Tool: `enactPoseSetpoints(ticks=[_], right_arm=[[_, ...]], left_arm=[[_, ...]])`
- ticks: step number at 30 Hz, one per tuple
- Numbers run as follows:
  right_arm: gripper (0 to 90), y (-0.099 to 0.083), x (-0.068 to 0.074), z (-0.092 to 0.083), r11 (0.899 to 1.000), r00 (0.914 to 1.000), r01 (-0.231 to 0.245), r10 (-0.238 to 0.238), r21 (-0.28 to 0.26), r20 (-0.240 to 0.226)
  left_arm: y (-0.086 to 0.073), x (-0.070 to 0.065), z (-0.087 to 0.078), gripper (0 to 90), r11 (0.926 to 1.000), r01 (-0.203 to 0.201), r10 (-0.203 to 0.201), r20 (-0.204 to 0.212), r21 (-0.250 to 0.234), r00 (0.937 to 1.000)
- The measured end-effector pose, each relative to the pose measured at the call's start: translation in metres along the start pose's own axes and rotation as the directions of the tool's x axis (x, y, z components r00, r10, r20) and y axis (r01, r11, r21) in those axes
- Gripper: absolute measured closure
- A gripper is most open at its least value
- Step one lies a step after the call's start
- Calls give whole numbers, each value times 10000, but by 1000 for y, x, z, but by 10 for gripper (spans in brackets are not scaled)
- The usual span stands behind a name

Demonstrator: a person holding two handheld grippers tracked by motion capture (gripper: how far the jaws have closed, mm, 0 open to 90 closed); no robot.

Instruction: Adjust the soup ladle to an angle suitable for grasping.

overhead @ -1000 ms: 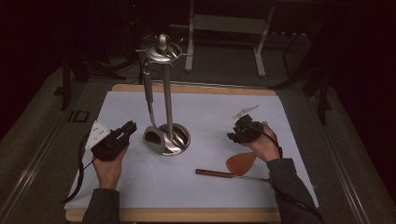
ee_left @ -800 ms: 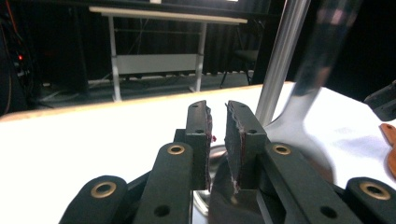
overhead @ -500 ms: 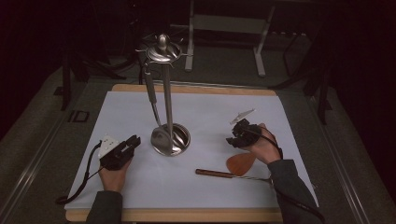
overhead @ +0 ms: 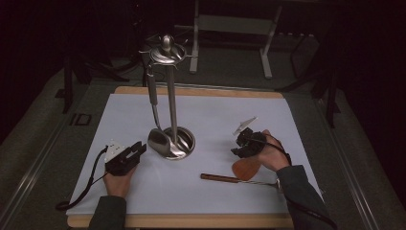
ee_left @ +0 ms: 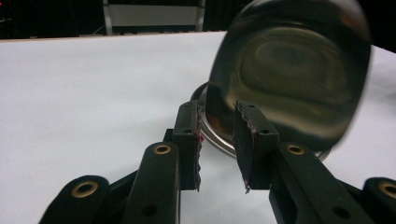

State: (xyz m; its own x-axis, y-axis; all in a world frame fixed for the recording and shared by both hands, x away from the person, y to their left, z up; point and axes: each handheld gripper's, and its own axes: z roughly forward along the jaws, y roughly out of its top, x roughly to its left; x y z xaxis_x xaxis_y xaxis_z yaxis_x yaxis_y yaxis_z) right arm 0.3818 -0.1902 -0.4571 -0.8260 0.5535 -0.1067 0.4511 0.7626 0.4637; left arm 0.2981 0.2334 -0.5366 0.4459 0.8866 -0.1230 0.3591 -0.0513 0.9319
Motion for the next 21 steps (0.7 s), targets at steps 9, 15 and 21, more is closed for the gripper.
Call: enactPoseSetpoints(ticks=[9,15,21], right_arm=[[582,-1,8,3,9975,9975,588,-572,403,-406],[582,-3,13,2,9942,9940,931,-897,535,-630],[581,-5,15,2,9903,9907,1203,-1152,702,-728]], left_arm=[[0,-1,0,708,10000,9,-9,24,3,10000],[-1,-1,0,707,10000,8,-8,44,1,10000],[-1,-1,0,701,10000,44,-44,99,35,9999]])
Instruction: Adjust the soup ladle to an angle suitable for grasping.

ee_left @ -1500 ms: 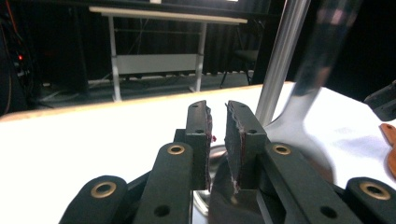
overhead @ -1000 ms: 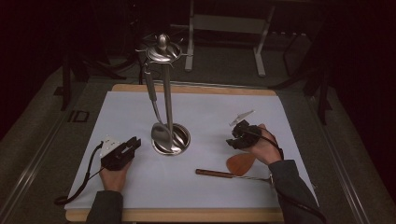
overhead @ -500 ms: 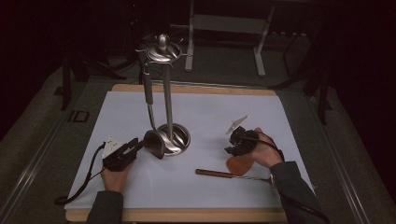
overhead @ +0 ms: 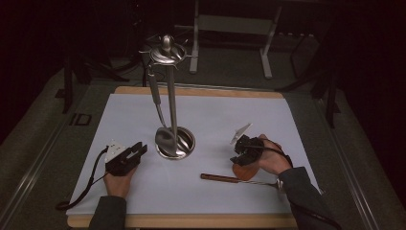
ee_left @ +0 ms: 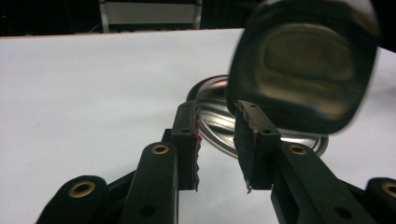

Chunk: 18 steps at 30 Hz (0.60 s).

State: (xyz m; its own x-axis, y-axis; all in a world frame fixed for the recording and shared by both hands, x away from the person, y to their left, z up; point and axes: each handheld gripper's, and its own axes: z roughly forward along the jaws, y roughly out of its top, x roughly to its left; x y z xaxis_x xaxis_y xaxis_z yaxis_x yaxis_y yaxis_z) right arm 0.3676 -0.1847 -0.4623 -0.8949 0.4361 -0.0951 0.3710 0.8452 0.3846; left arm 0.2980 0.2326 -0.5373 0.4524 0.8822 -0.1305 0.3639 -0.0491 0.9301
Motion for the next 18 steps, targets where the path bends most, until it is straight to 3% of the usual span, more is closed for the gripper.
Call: enactPoseSetpoints(ticks=[18], right_arm=[[593,-2,16,3,9927,9932,997,-951,683,-673]], left_arm=[[0,1,0,701,10000,17,-17,6,59,10000]])
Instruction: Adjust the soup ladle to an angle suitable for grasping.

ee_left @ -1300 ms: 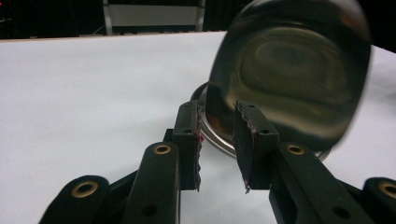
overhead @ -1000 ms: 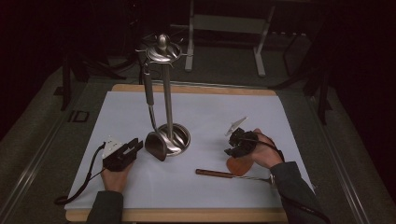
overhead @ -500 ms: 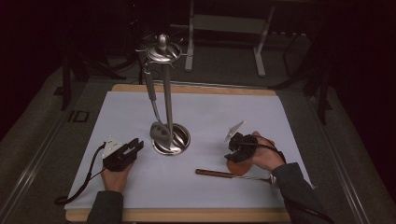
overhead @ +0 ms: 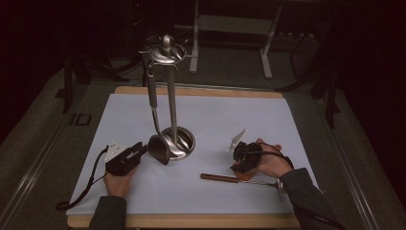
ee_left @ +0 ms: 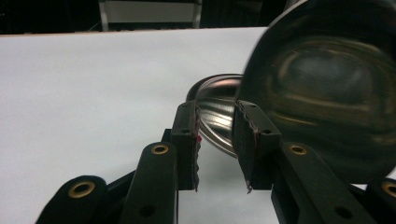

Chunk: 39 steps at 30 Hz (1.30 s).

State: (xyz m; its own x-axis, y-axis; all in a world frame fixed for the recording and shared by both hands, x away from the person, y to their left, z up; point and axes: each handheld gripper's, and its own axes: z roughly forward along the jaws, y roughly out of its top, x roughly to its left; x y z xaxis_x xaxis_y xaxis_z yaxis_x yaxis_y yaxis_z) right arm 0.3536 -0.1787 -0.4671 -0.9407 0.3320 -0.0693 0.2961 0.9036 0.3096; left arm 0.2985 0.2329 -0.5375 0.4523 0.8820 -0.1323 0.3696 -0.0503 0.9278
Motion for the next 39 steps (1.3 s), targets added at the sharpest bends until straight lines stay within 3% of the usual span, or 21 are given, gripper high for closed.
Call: enactPoseSetpoints(ticks=[13,21,28,34,35,39], right_arm=[[623,2,12,4,9968,9963,714,-696,363,-495],[633,3,19,12,9861,9872,1262,-1142,1083,-1110],[648,4,20,18,9812,9842,1387,-1216,1344,-1285],[690,7,23,27,9714,9783,1609,-1336,1744,-1586],[692,8,25,30,9659,9764,1717,-1408,1936,-1635],[715,10,26,32,9610,9769,1804,-1502,2096,-1524]], left_arm=[[0,0,0,691,10000,10,-10,7,7,10000],[0,0,0,689,10000,21,-21,20,20,10000],[0,0,0,688,10000,34,-34,21,18,10000],[0,0,0,688,10000,23,-23,19,19,10000],[0,0,0,688,10000,29,-29,17,12,10000],[0,0,0,688,10000,21,-21,17,12,10000]])
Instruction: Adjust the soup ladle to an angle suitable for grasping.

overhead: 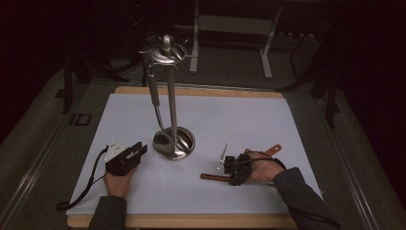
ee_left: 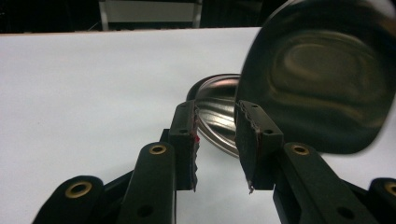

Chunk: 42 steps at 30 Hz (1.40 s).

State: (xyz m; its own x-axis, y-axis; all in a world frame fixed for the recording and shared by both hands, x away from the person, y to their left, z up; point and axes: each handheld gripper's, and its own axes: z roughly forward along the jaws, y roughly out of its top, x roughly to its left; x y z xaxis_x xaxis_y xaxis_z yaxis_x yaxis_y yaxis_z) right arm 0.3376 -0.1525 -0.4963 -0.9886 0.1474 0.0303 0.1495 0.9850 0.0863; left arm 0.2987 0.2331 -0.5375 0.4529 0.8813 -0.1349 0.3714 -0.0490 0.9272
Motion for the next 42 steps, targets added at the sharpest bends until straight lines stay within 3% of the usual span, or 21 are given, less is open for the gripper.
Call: enactPoseSetpoints(ticks=[5,11,15,17,19,21,24,27,28,29,31,32,34,35,36,37,38,39,42], right_arm=[[732,1,3,0,9998,9995,214,-216,64,244],[737,-2,3,-3,9995,9995,207,-201,-249,253],[740,-6,0,-16,9945,10000,41,-36,-1042,56],[740,-7,-1,-19,9928,10000,15,-11,-1195,32],[741,-10,-2,-29,9844,9998,-203,192,-1746,-77],[741,-12,-4,-32,9812,9998,-193,180,-1923,-84],[741,-16,-6,-41,9659,9990,-404,349,-2559,-262],[741,-20,-9,-53,9344,9986,-382,230,-3541,-472],[741,-20,-9,-53,9344,9986,-382,230,-3541,-472],[741,-21,-9,-60,9130,9981,-445,229,-4055,-580],[741,-23,-11,-65,8993,9982,-402,170,-4354,-569],[741,-23,-11,-65,8993,9982,-402,170,-4354,-569],[742,-24,-11,-72,8780,9976,-565,304,-4753,-624],[742,-24,-11,-72,8780,9976,-565,304,-4753,-624],[742,-26,-11,-75,8668,9976,-558,286,-4954,-623],[742,-26,-11,-75,8668,9976,-558,286,-4954,-623],[742,-26,-12,-77,8565,9975,-595,319,-5127,-625],[742,-26,-12,-77,8565,9975,-595,319,-5127,-625],[742,-26,-11,-81,8439,9976,-592,310,-5332,-616]], left_arm=[[0,0,0,688,10000,4,-4,3,4,10000],[0,0,0,688,10000,9,-9,5,5,10000],[0,0,0,688,10000,5,-5,4,14,10000],[0,0,0,688,10000,10,-10,1,11,10000],[0,0,0,688,10000,24,-24,3,-2,10000],[0,0,0,688,10000,17,-17,5,4,10000],[0,0,0,688,10000,22,-22,0,2,10000],[0,0,0,688,10000,19,-19,0,12,10000],[0,0,0,688,10000,19,-19,0,12,10000],[0,0,1,688,10000,45,-45,0,-10,10000],[0,0,1,687,10000,36,-36,7,1,10000],[0,0,1,687,10000,41,-41,9,-2,10000],[0,0,1,687,10000,36,-36,9,-5,10000],[0,0,1,687,10000,45,-45,9,-8,10000],[0,0,0,688,10000,44,-44,10,-7,10000],[0,0,0,688,10000,39,-39,11,-8,10000],[0,0,0,688,10000,38,-38,10,-5,10000],[0,0,0,688,10000,39,-39,11,-6,10000],[0,0,0,688,10000,41,-41,14,-4,10000]])
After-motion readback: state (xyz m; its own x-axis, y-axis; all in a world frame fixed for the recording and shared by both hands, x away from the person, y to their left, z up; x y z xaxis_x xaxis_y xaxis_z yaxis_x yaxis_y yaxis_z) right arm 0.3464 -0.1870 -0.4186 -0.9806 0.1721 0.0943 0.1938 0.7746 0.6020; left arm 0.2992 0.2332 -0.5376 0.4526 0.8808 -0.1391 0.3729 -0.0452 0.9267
